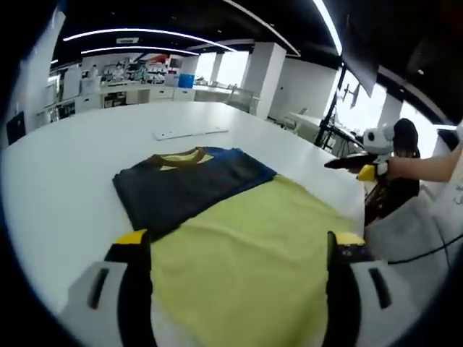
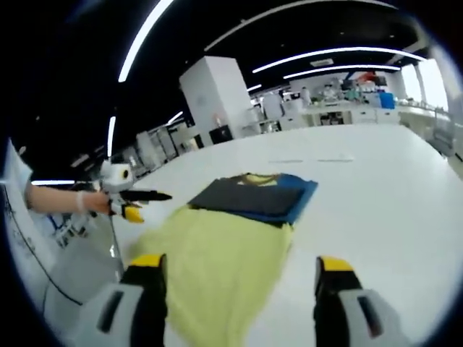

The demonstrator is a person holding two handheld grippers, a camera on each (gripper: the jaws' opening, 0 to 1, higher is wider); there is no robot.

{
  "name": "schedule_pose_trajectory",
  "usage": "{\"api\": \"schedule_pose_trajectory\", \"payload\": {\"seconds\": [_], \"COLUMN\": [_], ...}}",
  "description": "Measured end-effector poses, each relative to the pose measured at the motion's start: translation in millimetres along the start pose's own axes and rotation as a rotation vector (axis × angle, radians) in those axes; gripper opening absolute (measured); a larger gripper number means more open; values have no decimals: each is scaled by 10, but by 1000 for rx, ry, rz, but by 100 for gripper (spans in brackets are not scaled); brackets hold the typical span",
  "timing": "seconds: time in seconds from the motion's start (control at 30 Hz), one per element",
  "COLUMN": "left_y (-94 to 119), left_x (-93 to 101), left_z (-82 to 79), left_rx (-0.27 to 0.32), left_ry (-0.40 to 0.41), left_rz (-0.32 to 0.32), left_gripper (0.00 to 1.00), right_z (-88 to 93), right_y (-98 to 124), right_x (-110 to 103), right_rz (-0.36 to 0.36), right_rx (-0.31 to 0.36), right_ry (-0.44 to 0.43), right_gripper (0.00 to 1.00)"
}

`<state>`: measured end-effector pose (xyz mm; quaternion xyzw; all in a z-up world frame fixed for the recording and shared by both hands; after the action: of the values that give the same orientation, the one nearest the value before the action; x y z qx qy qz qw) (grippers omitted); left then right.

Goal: Fold the garment on the visible template until the final outline fits inside the template.

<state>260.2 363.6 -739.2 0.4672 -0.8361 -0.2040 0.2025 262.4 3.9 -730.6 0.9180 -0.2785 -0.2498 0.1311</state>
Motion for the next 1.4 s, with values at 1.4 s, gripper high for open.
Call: {"api": "schedule_pose_trajectory", "payload": {"seconds": [1.4], "left_y": [594], "left_x": [-117], "left_z": [770], "left_rx": [-164], "left_ry": [49], "left_rz": [-38], "left_gripper": [90], "right_z": [467], "right_y": [85], "right_x": [-32], "right_rz": [22], "right_rx": [-62], "right_ry": [-7], "right_gripper": [75]}}
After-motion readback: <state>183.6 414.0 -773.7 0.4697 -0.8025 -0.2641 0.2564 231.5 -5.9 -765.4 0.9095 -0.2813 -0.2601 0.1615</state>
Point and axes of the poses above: the point that each gripper's makers call its tool centre point, and the gripper's own axes: y roughly backward along the fingers, x roughly to its right, z roughly out of its underside, the point moved 7 cm from there along y, roughly backward along the fingers, and after that the axes turned 9 degrees about -z, right-handed, at the moved point
